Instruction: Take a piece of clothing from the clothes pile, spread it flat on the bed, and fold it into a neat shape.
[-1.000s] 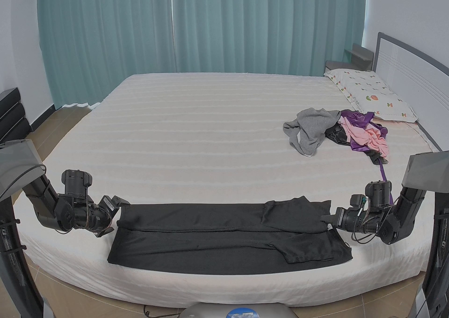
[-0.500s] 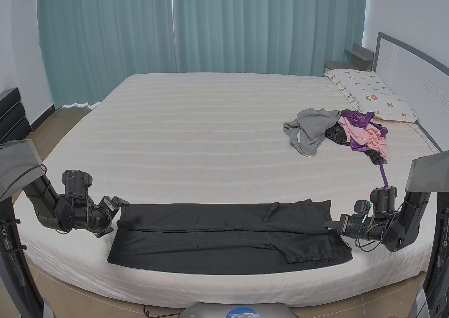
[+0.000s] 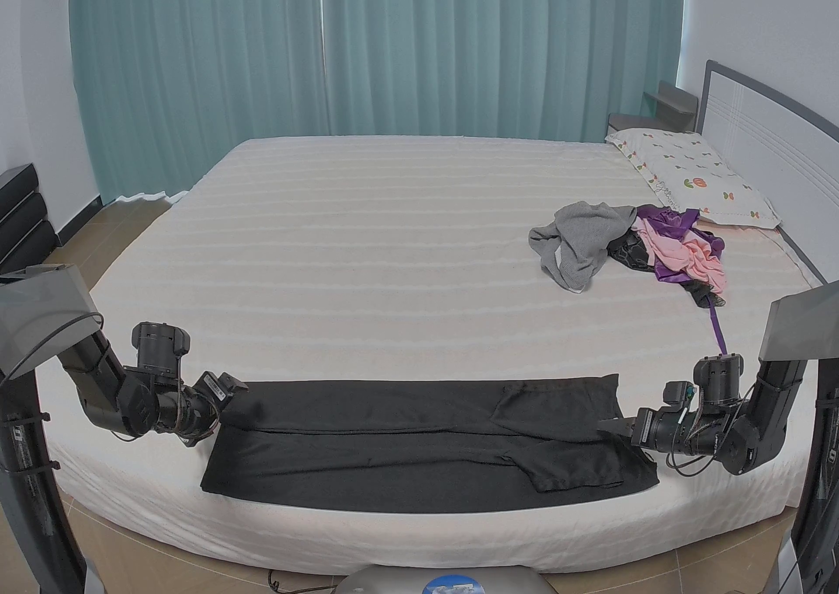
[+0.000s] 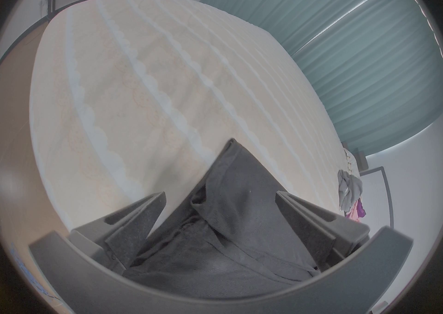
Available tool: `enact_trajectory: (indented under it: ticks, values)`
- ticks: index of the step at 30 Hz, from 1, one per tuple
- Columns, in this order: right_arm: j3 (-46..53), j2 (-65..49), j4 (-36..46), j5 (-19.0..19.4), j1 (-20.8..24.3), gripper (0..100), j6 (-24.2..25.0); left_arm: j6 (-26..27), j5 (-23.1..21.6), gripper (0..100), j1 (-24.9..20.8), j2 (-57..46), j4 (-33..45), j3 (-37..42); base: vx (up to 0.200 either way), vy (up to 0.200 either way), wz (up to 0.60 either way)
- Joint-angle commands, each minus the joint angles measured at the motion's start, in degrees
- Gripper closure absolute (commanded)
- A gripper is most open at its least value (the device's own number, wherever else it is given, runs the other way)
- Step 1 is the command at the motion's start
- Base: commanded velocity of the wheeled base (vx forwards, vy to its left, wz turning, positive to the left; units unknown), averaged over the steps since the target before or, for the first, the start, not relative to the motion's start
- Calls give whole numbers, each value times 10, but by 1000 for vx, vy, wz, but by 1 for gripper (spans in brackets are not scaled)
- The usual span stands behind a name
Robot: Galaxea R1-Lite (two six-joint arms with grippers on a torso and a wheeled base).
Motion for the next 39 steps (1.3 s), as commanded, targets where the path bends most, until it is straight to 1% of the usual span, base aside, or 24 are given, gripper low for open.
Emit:
enact_trajectory:
  ticks: [1,3,7,8,10,11,12,14,16,17,20,26,30,35,39]
  values:
    - [1,-12,0,-4,3,0,2,-2,3,0,-7,12,0,-10,0,0,0]
    - [1,-14,1,-4,3,0,2,-2,4,0,-7,12,0,-11,0,0,0]
    - [3,-57,22,-20,12,0,34,-1,11,0,-8,21,0,-22,0,0,0]
    - [3,-66,32,-30,19,0,43,0,12,100,-8,21,0,-21,0,0,0]
    - [0,-77,60,-58,36,0,64,0,15,100,-13,21,0,-19,0,0,0]
    - [-1,-77,65,-63,39,0,67,0,15,100,-13,21,0,-18,0,0,0]
    - [-7,-78,87,-94,58,0,94,0,16,100,-14,21,0,-17,0,0,0]
    - [-18,-79,102,-128,75,0,125,-1,23,100,-13,19,0,-17,0,0,0]
    - [-29,-77,116,-150,90,0,144,-3,36,100,-13,17,-1,-18,0,0,0]
    - [-29,-77,116,-150,90,0,144,-3,36,100,-13,17,-1,-18,0,0,0]
    - [-49,-70,155,-176,108,0,157,-5,48,100,-13,15,-9,-16,0,0,0]
    - [-72,-72,180,-183,114,0,185,-5,48,100,-13,14,-24,-12,0,0,0]
    - [-80,-70,191,-188,114,0,187,-5,48,100,-13,14,-24,-12,0,0,0]
    - [-88,-87,220,-212,114,0,186,-5,48,100,-13,14,-24,-12,0,0,0]
    - [-88,-98,238,-213,119,0,186,-5,48,100,-13,14,-24,-12,0,0,0]
